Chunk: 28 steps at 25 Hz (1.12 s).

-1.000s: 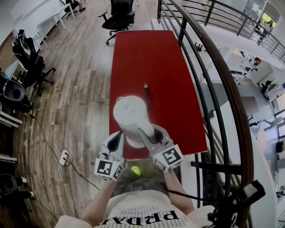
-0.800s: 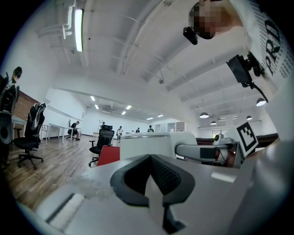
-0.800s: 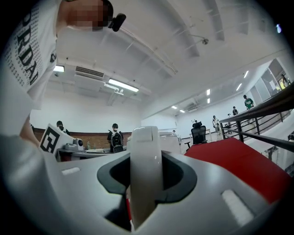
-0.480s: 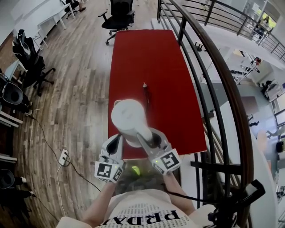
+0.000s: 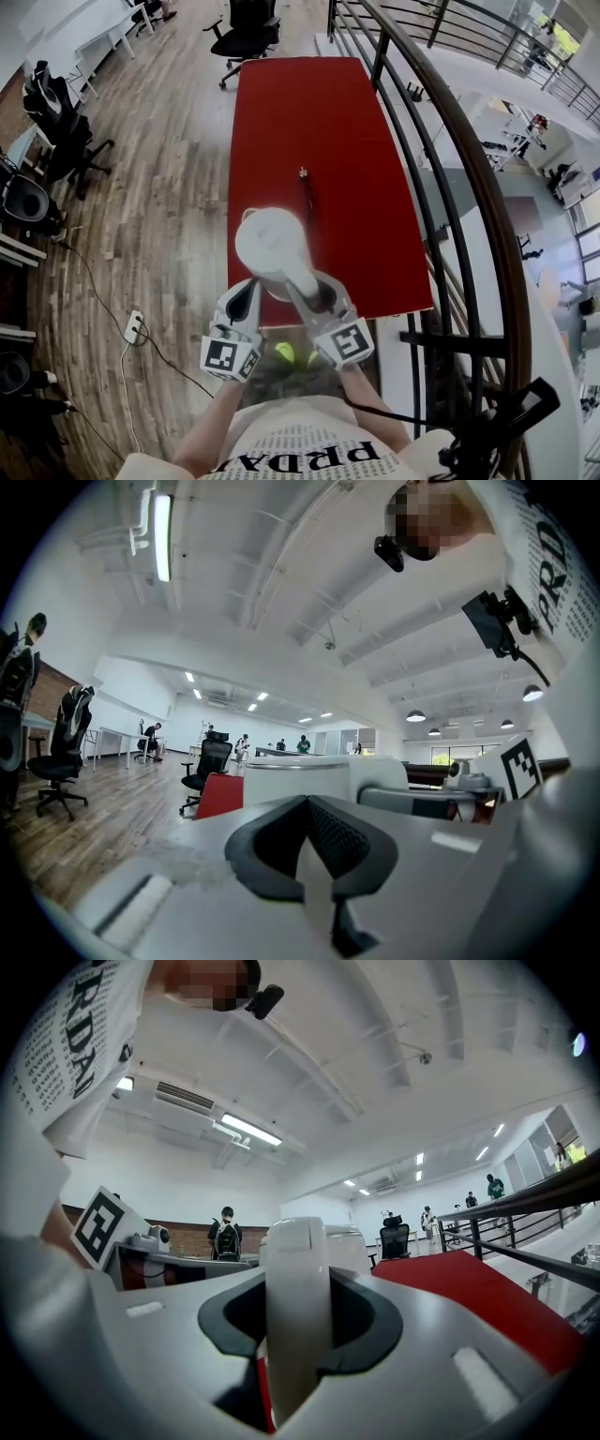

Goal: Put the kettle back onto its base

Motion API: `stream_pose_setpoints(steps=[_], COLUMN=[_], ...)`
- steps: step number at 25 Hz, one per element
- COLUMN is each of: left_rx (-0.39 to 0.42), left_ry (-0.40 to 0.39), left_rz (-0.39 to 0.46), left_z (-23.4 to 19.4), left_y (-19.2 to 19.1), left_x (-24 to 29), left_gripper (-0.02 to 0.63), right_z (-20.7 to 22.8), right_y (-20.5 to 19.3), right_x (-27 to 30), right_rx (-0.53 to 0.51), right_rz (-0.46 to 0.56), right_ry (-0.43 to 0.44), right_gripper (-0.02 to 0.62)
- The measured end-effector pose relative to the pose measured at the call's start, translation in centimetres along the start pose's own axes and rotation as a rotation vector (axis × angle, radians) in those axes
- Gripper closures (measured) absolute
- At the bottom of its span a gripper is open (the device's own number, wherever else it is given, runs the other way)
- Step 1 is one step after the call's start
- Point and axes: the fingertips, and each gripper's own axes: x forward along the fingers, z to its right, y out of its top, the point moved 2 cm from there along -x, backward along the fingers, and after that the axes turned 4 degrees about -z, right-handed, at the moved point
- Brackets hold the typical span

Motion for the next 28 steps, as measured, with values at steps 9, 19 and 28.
stream_pose_setpoints(steps=[9, 19, 28], left_rx=[-0.009, -0.034, -0.057], left_ry=[-0.01, -0.022, -0.04], left_rz=[-0.022, -0.059, -0.077], left_z=[0.1, 0.8, 1.1], left_y=[-0.1, 0.2, 0.5], left_x=[-1.0, -1.9, -1.9], left_gripper=[0.615, 0.615, 0.615], right_z=[-0.3, -1.0, -1.0], right_y=[-0.3, -1.1, -1.6], right_x=[-0.7, -1.9, -2.2], right_rx=[-0.013, -0.009, -0.011], right_rz=[-0.002, -0.08, -0.146], right_ry=[-0.059, -0.094, -0.104], right_gripper=[0.469, 0.469, 0.471])
